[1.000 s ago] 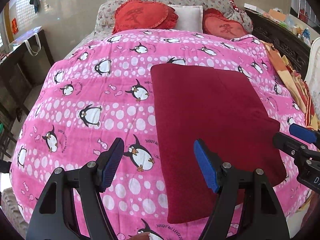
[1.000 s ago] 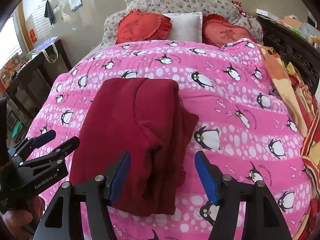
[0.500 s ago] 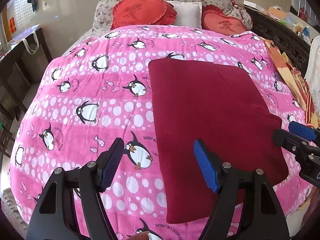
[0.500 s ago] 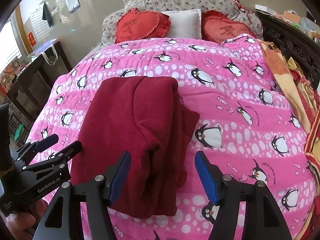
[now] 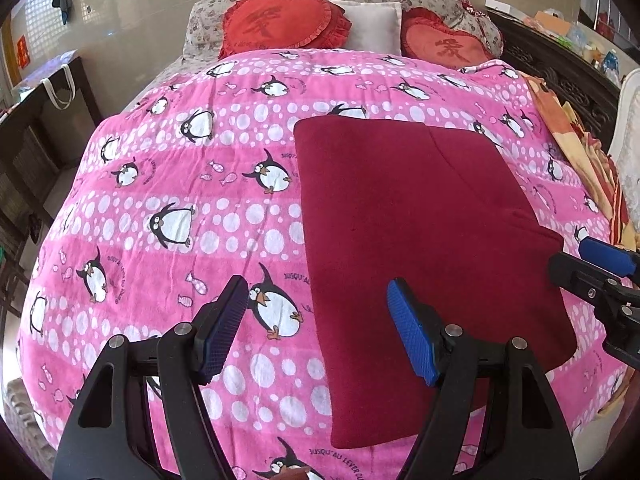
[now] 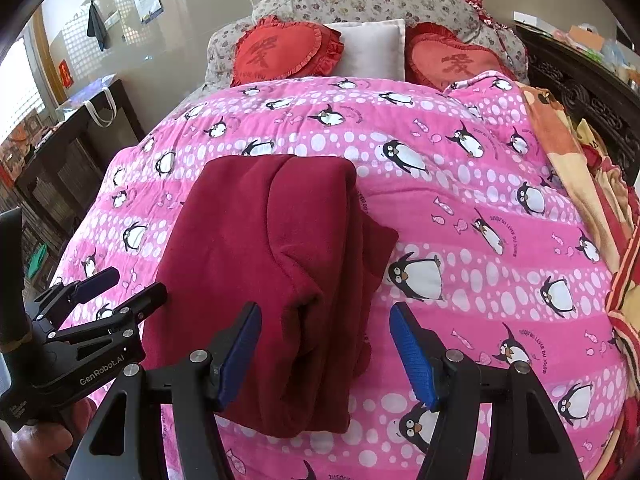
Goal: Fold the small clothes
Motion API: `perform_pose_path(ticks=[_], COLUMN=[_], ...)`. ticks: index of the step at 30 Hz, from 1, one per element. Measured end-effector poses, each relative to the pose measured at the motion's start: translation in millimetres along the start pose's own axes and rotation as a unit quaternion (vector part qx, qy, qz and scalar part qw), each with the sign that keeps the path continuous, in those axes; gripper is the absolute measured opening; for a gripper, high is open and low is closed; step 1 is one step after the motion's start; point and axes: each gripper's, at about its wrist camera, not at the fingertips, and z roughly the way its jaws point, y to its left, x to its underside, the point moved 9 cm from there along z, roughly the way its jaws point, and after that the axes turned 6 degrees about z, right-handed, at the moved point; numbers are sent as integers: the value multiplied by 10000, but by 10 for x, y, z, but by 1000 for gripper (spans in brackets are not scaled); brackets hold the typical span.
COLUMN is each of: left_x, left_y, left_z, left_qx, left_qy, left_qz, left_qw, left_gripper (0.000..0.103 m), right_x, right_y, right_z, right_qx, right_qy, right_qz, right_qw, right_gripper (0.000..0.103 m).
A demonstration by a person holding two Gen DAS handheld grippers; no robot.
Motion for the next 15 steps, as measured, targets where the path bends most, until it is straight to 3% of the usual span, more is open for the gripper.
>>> perform_pose_path(ticks=[15], left_x=[-15], left_y=[7], left_z=[19], left_qx=[-22], left_qy=[29], left_qz=[33], left_qw=[10000], left_gripper=[73], right_x=[-11], right_y=[8], right_z=[30], right_qx=[-35], right_qy=[62], right_qz=[-8], right_qw=[10000], right_gripper=[64])
